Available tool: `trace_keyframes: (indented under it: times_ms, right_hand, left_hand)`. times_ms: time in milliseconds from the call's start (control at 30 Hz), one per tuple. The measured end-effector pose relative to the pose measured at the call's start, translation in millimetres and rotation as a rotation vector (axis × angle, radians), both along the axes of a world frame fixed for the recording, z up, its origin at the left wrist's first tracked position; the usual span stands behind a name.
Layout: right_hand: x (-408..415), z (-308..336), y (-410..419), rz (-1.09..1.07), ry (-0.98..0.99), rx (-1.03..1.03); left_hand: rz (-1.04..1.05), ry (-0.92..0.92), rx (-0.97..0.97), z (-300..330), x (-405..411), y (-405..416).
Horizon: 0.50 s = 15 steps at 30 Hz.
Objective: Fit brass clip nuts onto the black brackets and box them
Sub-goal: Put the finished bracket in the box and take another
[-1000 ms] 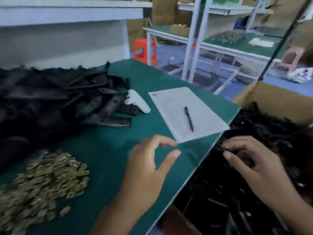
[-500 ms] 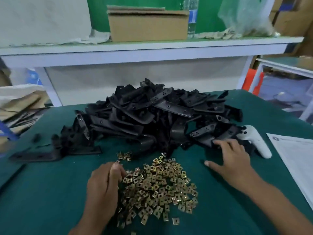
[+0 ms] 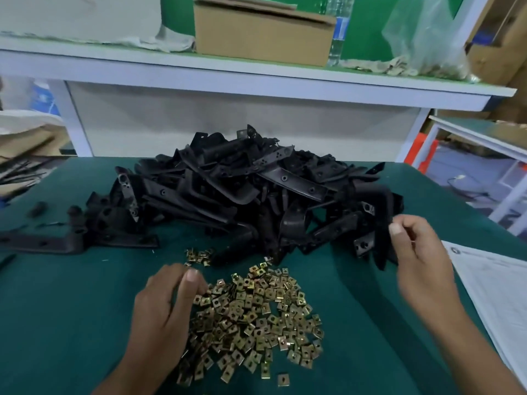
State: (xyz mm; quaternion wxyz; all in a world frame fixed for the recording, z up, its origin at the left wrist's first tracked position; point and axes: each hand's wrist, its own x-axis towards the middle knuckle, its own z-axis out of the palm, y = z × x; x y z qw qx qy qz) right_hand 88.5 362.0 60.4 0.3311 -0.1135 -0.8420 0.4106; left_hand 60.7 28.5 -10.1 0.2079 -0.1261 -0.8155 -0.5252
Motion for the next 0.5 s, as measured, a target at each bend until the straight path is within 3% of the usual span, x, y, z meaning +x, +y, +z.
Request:
trace_keyframes:
  times_ms: [167,233,300,333,367,500]
  right_hand:
    - [29,11,-75,0.762,-0.430,-0.669]
    - [31,1,-100,0.836,-0.610,-0.855]
    - [26,-10,-112,0.830,-0.711,-0.990]
    - [22,-15,-115,0.842,-0.732,-0.958]
    - [17,-18,-114,0.857,-0.727,-0.791]
    - [1,-39,-103,0.754,-0.506,0.401]
  left_hand:
    - [-0.326,-0.187,0.297,13,10,7]
    - [-0.406,-0.276,0.449,16,12,9]
    - [-0.371,-0.291,0.471,19,13,10]
    - [-0.327,-0.271,0.456,19,12,9]
    - [-0.286,-0.253,0.464,19,11,8]
    - [-0.191,-0.267,0.523,16,3,-2]
